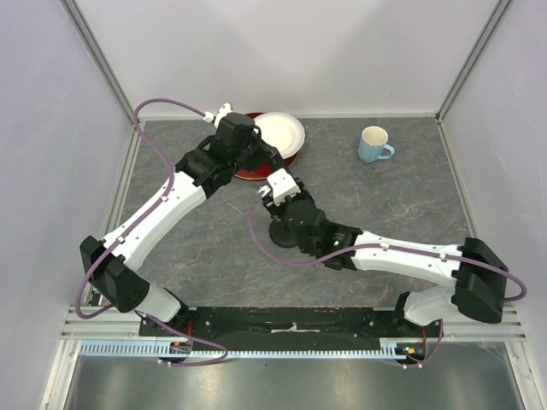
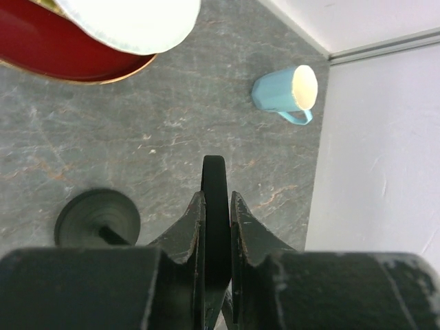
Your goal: Place the phone on the phone stand
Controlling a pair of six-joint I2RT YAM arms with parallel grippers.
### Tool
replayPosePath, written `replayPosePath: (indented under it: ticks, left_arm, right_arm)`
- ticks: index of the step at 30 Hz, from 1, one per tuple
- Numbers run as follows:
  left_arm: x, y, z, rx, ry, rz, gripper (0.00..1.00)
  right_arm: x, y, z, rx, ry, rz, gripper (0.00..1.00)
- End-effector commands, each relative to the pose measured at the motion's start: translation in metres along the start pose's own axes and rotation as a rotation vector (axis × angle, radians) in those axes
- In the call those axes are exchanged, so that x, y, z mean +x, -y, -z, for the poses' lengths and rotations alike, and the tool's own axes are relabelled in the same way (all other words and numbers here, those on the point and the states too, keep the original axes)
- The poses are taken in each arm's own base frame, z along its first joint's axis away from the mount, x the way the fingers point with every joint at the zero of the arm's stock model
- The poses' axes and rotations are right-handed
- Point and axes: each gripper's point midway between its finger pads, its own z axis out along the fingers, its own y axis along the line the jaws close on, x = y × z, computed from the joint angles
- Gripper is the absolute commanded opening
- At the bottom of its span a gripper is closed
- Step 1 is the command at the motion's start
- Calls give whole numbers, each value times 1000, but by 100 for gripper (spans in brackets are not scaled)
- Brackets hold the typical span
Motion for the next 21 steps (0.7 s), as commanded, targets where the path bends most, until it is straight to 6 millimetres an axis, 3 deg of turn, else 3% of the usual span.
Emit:
replayPosePath:
  ticks: [1, 3, 10, 15, 21]
  left_arm:
    - [-14, 31, 22, 96, 19, 136, 2]
    - [-8, 29, 23, 99, -10, 150, 2]
    - [-2, 24, 42, 123, -39, 176, 2]
    - [0, 31, 58, 174, -70, 185, 2]
    - [1, 46, 72, 271, -87, 172, 5]
  right_arm:
    - [-1, 12, 1, 226, -26, 143, 40]
    - [-6, 8, 3, 257, -16, 139, 34]
    - [-3, 12, 8, 358, -24, 199, 32]
    - [-1, 23, 16, 402, -25, 219, 0]
    - [-17, 30, 28, 368, 57, 125, 0]
